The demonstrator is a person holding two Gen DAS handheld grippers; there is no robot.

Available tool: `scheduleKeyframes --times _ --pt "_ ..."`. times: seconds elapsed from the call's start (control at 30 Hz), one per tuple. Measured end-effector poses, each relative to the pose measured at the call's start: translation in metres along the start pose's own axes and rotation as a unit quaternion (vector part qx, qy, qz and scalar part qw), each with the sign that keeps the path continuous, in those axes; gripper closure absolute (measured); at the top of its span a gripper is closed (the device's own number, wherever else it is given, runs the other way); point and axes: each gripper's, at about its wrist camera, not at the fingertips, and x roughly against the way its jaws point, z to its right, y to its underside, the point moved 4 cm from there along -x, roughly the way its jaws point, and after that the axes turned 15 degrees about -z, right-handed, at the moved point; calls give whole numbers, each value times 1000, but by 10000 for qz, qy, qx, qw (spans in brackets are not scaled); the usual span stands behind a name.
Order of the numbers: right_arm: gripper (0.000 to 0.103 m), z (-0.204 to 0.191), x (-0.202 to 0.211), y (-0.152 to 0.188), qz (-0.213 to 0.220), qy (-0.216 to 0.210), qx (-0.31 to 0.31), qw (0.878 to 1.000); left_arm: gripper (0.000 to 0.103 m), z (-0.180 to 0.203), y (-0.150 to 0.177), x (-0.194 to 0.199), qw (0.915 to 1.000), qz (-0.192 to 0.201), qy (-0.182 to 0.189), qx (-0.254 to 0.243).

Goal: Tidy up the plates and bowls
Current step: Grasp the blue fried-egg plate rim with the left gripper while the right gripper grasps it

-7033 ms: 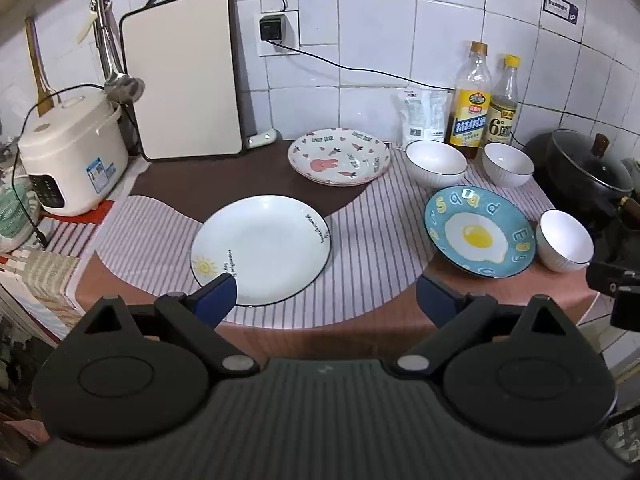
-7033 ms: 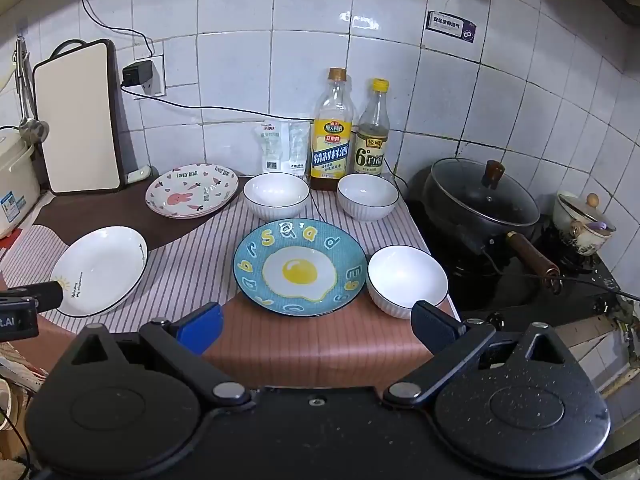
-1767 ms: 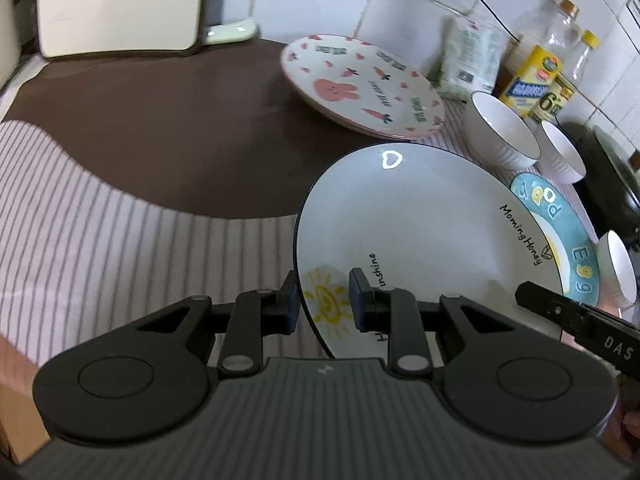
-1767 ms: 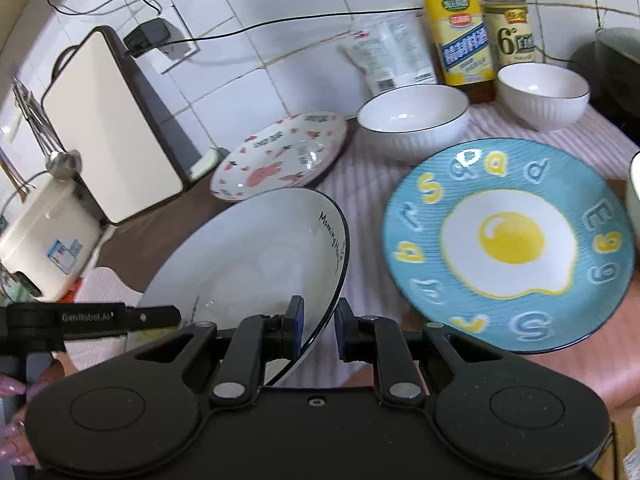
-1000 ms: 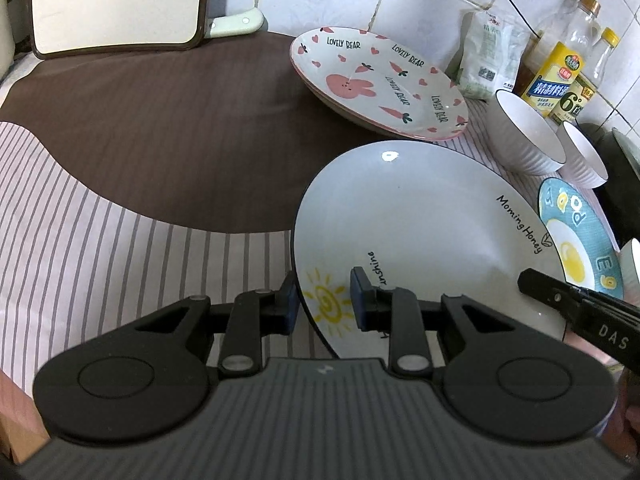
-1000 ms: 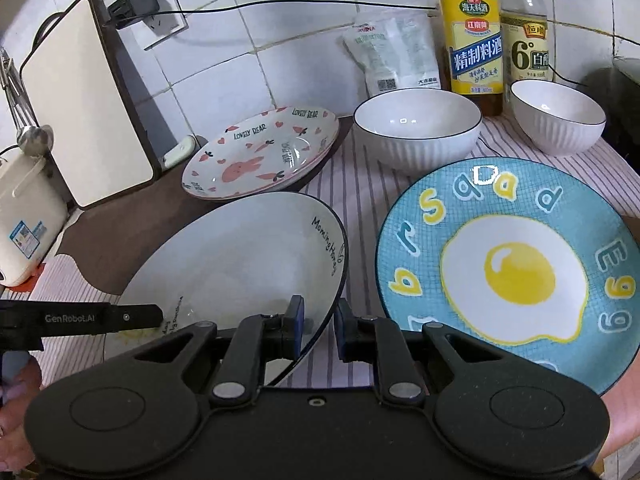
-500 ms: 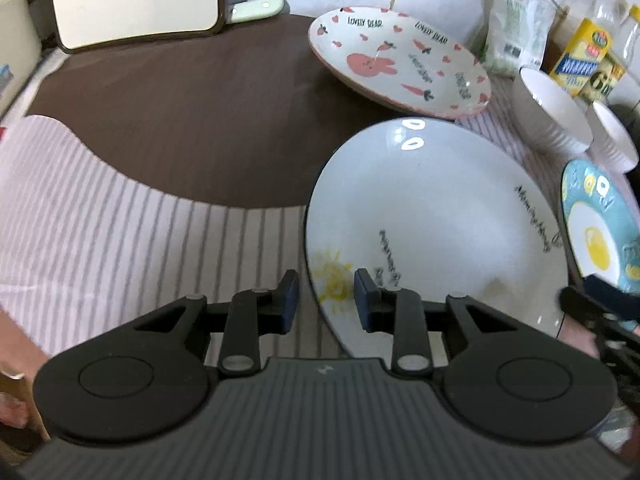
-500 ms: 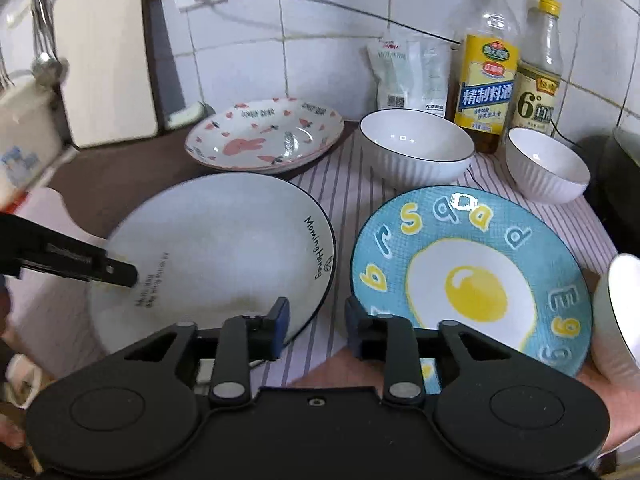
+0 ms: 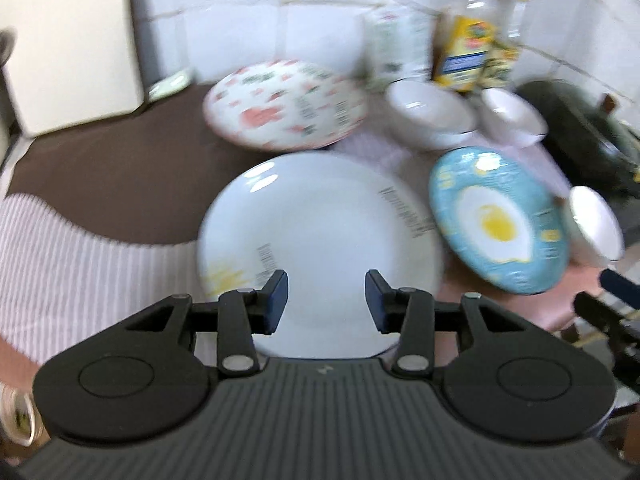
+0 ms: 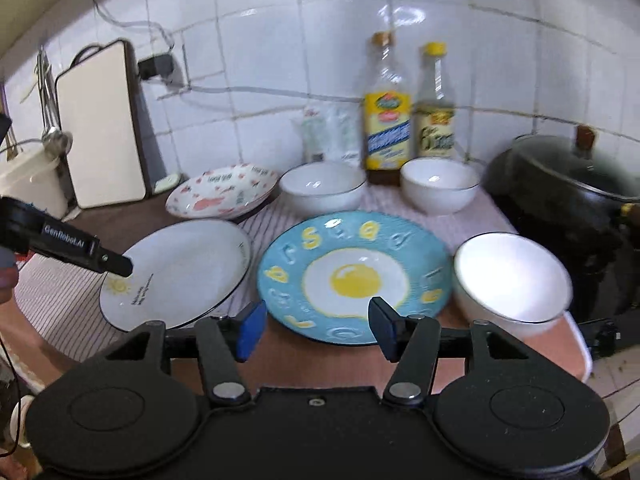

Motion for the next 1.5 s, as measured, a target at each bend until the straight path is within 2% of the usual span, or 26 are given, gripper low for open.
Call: scheduleKeyframes --times 0.1,0.23,0.37,0.5,0.67,0.77,0.9,1.0,1.07,1.13,1.17,1.2,1.27,1.3,1.37,1.43,1.5 --pt "40 11 9 4 134 30 -10 9999 54 26 -7 6 9992 150 190 -318" --pt "40 22 11 6 168 90 24 9998 39 66 -12 12 9941 280 598 -858" --pt "39 33 2 11 151 115 2 9998 36 103 -20 9 9864 259 844 -1383" --pt "39 46 -14 16 87 13 -278 9996 29 124 -38 -11 9833 255 782 -1624" --pt "39 60 -40 20 81 -39 -813 9966 23 122 -63 -54 9839 293 535 -1680" --pt "39 66 -57 19 85 -104 -1275 9917 23 116 -77 -82 9834 77 294 -1788" --pt "40 67 -73 16 94 -183 -1528 9880 23 107 -99 -110 9835 -152 215 -1788" --pt "40 67 -81 13 88 -276 -1670 9855 27 105 -111 -125 9842 -350 277 -1715" --pt "41 68 -84 10 89 -247 -1757 9841 34 104 -116 -134 9839 -478 313 -1695" --pt "41 66 -85 7 84 36 -1740 9847 49 103 -119 -141 9829 -587 351 -1707" --pt "41 65 -85 6 103 169 -1762 9842 51 103 -119 -142 9824 -583 459 -1712" --pt "42 65 -85 5 116 206 -1848 9825 59 102 -120 -142 9816 -591 578 -1722" --pt "51 66 -90 3 31 113 -2052 9787 71 101 -123 -142 9797 -664 760 -1731" --pt "59 67 -92 3 -18 63 -2157 9764 76 101 -124 -141 9793 -718 844 -1696" --pt "67 70 -93 4 5 122 -2391 9709 76 101 -126 -142 9798 -757 875 -1630" --pt "80 74 -93 8 36 190 -2620 9649 77 102 -124 -142 9796 -707 885 -1660" --pt "81 77 -94 9 50 123 -2730 9619 77 102 -123 -142 9804 -659 863 -1645"
